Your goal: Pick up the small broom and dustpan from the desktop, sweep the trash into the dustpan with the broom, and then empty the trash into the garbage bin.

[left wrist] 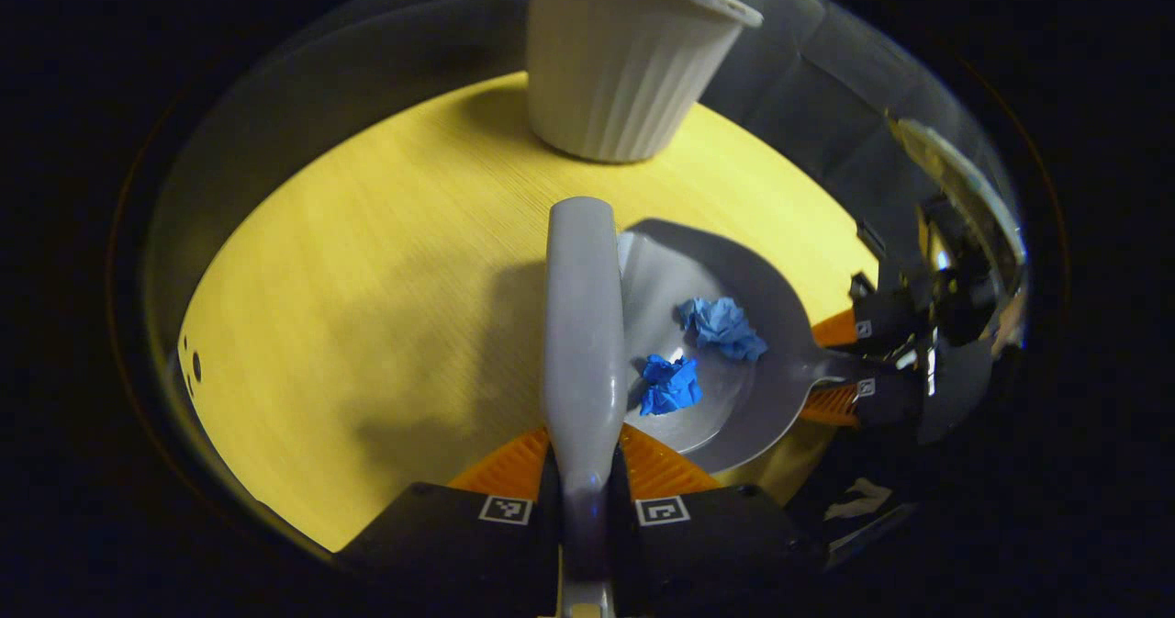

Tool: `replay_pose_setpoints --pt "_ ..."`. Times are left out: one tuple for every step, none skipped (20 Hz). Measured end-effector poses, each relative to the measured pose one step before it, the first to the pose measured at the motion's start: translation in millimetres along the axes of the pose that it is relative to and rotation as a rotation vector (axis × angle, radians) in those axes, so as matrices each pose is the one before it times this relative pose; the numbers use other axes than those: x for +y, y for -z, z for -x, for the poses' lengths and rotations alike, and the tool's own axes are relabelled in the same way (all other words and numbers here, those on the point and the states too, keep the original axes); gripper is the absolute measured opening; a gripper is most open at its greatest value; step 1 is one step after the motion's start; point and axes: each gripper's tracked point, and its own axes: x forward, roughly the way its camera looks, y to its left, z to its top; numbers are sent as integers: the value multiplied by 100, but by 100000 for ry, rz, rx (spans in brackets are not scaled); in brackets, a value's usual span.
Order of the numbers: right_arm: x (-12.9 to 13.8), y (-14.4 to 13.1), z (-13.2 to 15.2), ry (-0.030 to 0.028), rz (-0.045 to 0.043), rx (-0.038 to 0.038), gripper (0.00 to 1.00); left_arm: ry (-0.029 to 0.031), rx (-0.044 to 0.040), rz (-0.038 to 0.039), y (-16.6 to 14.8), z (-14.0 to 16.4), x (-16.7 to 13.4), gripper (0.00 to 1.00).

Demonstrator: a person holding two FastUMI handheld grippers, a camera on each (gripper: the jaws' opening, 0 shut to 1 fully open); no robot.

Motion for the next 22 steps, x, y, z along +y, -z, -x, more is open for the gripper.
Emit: replay_pose_setpoints --pt "35 -63 108 547 -402 -560 39 -1858 -3867 4193 128 1493 547 29" --pt "-82 -193 207 786 -66 -364 39 -2987 -3110 3710 315 1713 792 23" --pt "62 -23 432 486 93 -132 39 -3206 -2380 3351 490 1683 1244 27" --pt "58 -99 489 139 4 -189 39 -2397 -1213 3011 852 1598 1300 27" --pt "93 -75 219 -33 279 -172 39 -1883 -530 2431 942 1275 1441 27" --pt "-67 -47 369 173 925 254 39 -2187 -10 1933 1272 759 1716 27" --pt "-109 -21 -176 165 1414 -114 39 -2469 137 1622 1138 904 1612 27" --pt "-105 -289 236 12 1630 23 39 -1990 93 1400 1206 1191 642 27" --pt "-1 -114 -48 -147 1513 178 39 -1021 -271 1623 727 614 513 27" --pt "-71 -291 213 -264 1084 -39 39 247 -495 2156 197 -281 -333 27" --pt "-161 -139 145 -393 730 -504 39 734 -102 3012 583 42 11 27" --pt "55 -295 186 -573 267 -850 39 536 -56 2925 682 -11 144 27" --pt "-49 37 199 -980 -337 -474 39 233 -70 2187 687 130 24 27" --pt "111 -360 345 -1178 -811 -913 39 16 -86 1566 693 75 202 27" --pt "235 -609 582 -1138 -1534 -1986 39 136 162 1136 513 231 223 27" --pt "219 -666 608 -1519 -1553 -1407 39 233 155 785 550 163 -57 26" --pt "164 -622 1188 -1714 -1209 -1192 39 216 338 298 295 155 -82 27" --pt "-22 -586 645 -894 -448 -1104 39 -79 350 105 458 40 -211 27" --pt "142 -11 -89 -473 -186 -1730 39 -188 -80 -154 183 210 30 27" --pt "-7 -163 91 -509 -627 -1182 39 -166 -140 -30 153 56 21 27" --pt "162 486 -243 -972 -1437 -807 39 -292 -314 370 134 146 50 27" --pt "-189 167 -184 -739 -1397 -330 39 -327 -640 892 114 58 62 27"
